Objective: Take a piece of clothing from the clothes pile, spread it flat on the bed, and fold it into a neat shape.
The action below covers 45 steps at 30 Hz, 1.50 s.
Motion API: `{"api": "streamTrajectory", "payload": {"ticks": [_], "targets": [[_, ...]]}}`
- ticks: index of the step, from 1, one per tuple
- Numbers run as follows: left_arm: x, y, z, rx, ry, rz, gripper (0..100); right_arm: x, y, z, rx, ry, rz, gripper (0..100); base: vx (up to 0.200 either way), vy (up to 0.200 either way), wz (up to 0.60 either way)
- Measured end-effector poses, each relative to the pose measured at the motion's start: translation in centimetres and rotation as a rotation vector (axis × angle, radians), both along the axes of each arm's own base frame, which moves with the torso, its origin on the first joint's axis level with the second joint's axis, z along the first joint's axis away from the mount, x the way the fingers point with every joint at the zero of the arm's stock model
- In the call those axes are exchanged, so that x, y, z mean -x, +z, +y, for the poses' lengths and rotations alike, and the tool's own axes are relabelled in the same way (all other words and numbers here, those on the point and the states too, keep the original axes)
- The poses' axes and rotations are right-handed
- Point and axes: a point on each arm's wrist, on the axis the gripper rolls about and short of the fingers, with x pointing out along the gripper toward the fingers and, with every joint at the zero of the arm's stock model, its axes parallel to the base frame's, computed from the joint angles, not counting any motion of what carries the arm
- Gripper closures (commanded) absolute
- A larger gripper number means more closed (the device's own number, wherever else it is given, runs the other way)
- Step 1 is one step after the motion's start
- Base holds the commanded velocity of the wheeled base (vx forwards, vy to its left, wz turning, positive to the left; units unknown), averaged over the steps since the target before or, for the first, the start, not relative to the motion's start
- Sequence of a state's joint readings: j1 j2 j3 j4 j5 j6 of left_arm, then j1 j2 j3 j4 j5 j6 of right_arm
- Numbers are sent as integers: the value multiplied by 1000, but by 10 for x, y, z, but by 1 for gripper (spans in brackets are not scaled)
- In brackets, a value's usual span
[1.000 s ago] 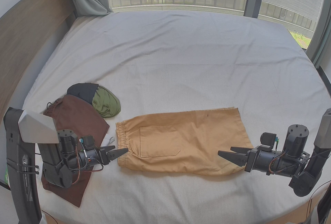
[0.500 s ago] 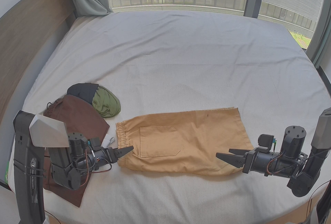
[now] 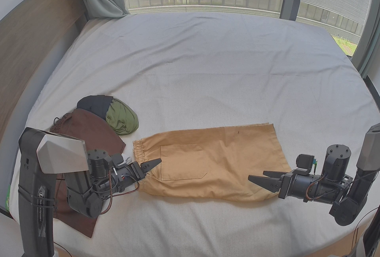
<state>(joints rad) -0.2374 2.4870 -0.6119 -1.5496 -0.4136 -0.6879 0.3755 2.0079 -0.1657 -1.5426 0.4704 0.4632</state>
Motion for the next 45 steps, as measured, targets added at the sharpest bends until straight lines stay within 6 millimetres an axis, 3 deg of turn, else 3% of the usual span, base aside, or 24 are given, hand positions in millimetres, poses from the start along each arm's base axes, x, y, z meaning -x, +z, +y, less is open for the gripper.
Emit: {"api": "streamTrajectory", "payload": {"ticks": [5,6,25,45], "targets": [[-1,3,-4,4,-5,-12,0,0,0,0,0,-1,0,0,0,0,0],[-1,3,-4,5,-5,-14,100,0,0,0,0,-2,0,0,0,0,0],[-1,6,-1,9,-31,-22,100,0,0,-1,0,-2,2,0,0,0,0],[12,36,22,41,-86,-51,100,-1,-4,-1,7,-1,15,0,0,0,0]]}}
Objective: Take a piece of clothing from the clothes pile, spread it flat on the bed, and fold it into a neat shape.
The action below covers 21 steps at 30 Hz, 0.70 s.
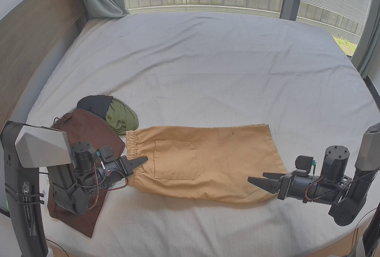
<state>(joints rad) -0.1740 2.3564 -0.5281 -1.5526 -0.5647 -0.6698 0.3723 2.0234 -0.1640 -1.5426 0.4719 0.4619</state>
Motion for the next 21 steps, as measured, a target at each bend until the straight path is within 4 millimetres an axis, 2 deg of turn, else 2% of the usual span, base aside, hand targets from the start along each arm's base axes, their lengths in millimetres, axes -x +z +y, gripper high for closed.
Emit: {"api": "streamTrajectory", "payload": {"ticks": [11,21], "targets": [[13,20,22,28,-27,-12,100,0,-1,0,3,2,4,0,0,0,0],[16,33,43,47,-24,-39,100,0,-2,0,4,1,5,0,0,0,0]]}}
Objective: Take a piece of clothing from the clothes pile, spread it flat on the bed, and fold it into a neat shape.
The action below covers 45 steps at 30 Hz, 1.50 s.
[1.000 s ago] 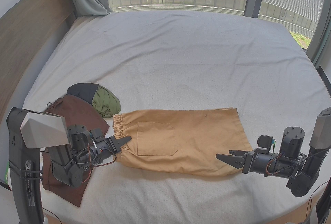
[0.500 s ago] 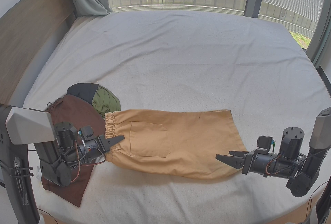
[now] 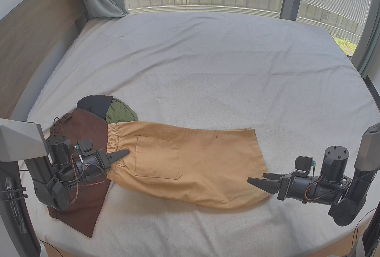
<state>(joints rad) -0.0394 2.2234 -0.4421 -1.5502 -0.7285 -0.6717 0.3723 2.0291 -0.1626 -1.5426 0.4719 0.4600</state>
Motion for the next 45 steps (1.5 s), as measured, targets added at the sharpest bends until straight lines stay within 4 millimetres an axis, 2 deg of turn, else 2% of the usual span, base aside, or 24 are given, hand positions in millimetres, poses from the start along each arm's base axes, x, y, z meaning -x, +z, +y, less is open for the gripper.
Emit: {"api": "streamTrajectory", "payload": {"ticks": [11,22,45], "targets": [[0,6,10,4,18,-20,100,0,0,0,0,-1,0,0,0,0,0],[-2,9,4,4,5,-36,100,0,0,0,0,-2,1,0,0,0,0],[-3,19,-59,21,-114,-76,100,0,1,-1,-1,-4,-2,0,0,0,0]]}}
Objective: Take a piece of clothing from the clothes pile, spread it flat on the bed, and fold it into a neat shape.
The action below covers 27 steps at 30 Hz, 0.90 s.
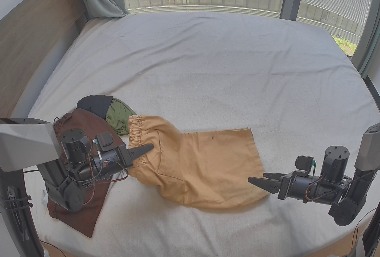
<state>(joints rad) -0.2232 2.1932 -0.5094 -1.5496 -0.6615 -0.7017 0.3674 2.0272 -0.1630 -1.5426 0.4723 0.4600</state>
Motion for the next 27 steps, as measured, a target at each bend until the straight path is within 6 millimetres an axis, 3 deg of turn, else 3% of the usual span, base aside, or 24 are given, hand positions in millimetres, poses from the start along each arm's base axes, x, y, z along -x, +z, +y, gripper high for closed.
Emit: {"api": "streamTrajectory", "payload": {"ticks": [9,15,27], "targets": [[-6,12,-42,62,-71,-20,100,-1,1,-2,-2,-9,-5,0,0,0,0],[-10,14,-58,94,-108,-23,100,-2,2,-3,-4,-14,-8,0,0,0,0],[-21,-5,-94,124,-175,13,100,-10,5,-7,-13,-38,-35,0,0,0,0]]}}
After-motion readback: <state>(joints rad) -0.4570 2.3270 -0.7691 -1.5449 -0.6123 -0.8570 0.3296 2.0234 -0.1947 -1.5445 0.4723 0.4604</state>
